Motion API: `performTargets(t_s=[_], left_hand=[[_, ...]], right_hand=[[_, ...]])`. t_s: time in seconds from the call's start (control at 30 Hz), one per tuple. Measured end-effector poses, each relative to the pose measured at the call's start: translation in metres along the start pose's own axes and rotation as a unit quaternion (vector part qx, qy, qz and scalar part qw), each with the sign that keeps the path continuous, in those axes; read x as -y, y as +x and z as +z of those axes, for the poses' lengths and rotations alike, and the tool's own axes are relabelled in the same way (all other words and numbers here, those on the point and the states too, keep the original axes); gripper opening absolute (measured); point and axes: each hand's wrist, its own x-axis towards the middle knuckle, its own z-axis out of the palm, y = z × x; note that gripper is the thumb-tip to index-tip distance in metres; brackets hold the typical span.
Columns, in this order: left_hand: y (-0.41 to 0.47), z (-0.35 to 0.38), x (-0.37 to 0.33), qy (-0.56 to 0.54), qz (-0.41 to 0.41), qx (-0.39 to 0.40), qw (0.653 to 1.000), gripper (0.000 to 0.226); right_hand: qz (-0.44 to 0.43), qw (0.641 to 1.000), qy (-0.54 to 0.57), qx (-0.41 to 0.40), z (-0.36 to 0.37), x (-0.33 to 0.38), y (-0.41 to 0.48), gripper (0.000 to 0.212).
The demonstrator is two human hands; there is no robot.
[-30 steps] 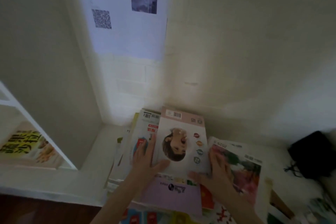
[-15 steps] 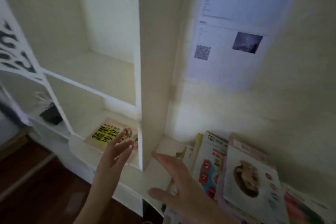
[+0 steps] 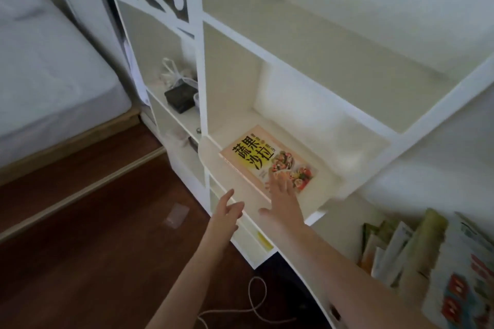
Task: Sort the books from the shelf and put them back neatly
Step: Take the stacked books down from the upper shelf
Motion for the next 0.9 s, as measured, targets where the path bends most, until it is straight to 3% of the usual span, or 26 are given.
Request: performTargets(t_s=[0.1,0.2,0.37,0.43,0.57,0.7,0.77,0.83,0.9], left_hand=[[0.016,-0.004,0.013,-0.022,-0.023,-0.007,0.999,0.042],[0.02,-0.007,0.027,-0.038,-0.048,0.011,0.998,0.047],[0.02,0.001,0.032,-0.131,-0.087,0.03,0.987,0.069],[0.022,0.006,0.03,-0.186,-0.077,0.003,0.98,0.08],[0.005,-0.007,0.032,-0.104,-0.001,-0.1,0.99,0.07],[-0.049,-0.036,0.004,-0.133,0.028,-0.029,0.99,0.065],[-0.084,-0.046,-0.015,-0.15,0.021,0.012,0.988,0.068],[-0.119,-0.05,-0.034,-0.163,0.021,0.04,0.986,0.071],[-0.143,-0.052,-0.05,-0.154,0.033,0.061,0.986,0.071]], right_hand=[[0.012,0.996,-0.089,-0.014,0.028,-0.02,0.027,0.092],[-0.019,0.985,-0.152,-0.08,0.044,-0.028,0.025,0.077],[-0.1,0.982,-0.073,-0.141,0.048,-0.002,-0.024,0.071],[-0.116,0.983,-0.005,-0.144,0.047,0.016,-0.056,0.069],[-0.144,0.981,0.093,-0.089,0.041,0.033,-0.095,0.064],[-0.078,0.953,0.287,-0.06,-0.007,0.02,-0.099,0.059],[-0.052,0.918,0.394,-0.021,-0.033,0.015,-0.105,0.068],[-0.071,0.846,0.528,0.028,-0.052,0.017,-0.117,0.074],[-0.09,0.83,0.55,0.012,-0.064,0.018,-0.135,0.076]])
